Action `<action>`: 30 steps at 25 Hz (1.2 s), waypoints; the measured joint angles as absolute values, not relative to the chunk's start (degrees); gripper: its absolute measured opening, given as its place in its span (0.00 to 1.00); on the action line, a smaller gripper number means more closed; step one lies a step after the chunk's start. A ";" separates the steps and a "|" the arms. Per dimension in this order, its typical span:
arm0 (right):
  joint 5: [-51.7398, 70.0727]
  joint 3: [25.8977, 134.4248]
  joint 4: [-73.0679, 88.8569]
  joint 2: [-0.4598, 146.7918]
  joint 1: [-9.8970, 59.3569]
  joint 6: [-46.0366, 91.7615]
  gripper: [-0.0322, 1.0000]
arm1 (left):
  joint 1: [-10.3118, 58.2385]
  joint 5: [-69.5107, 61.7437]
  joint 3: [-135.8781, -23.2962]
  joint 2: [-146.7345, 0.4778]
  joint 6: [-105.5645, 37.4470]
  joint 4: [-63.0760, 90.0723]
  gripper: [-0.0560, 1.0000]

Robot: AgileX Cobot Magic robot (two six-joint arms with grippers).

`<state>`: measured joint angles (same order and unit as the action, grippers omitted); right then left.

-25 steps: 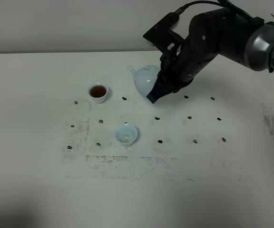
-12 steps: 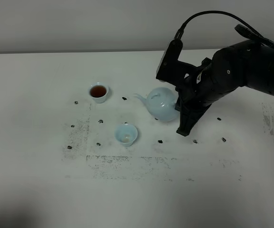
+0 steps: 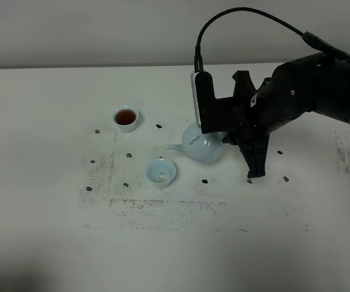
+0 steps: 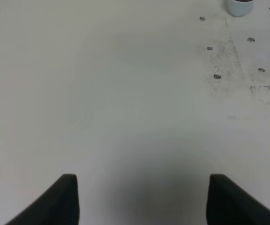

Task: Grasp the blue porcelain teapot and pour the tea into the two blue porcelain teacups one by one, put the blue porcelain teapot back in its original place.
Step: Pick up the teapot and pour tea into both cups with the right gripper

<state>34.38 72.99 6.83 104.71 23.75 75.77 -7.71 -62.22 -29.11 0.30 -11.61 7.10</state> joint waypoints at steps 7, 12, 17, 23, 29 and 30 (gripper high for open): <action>33.21 72.99 7.78 105.32 23.75 81.26 0.11 | -7.71 -62.22 -29.11 0.30 -11.61 7.10 0.58; 33.02 72.99 7.38 106.34 23.75 82.54 0.11 | -7.71 -62.22 -29.11 0.30 -11.61 7.10 0.58; 32.36 72.99 6.99 106.82 24.05 84.99 0.11 | -7.71 -62.22 -29.11 0.30 -11.61 7.10 0.58; 30.80 72.99 6.35 107.01 24.46 87.36 0.11 | -7.71 -62.22 -29.11 0.30 -11.61 7.10 0.58; 28.97 72.99 6.30 108.28 24.46 90.76 0.11 | -7.71 -62.22 -29.11 0.30 -11.61 7.10 0.58; 28.54 72.99 6.30 108.36 24.46 91.46 0.11 | -7.71 -62.22 -29.11 0.30 -11.61 7.10 0.58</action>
<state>28.54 72.99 6.30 108.36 24.46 91.46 -7.71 -62.22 -29.11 0.30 -11.61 7.10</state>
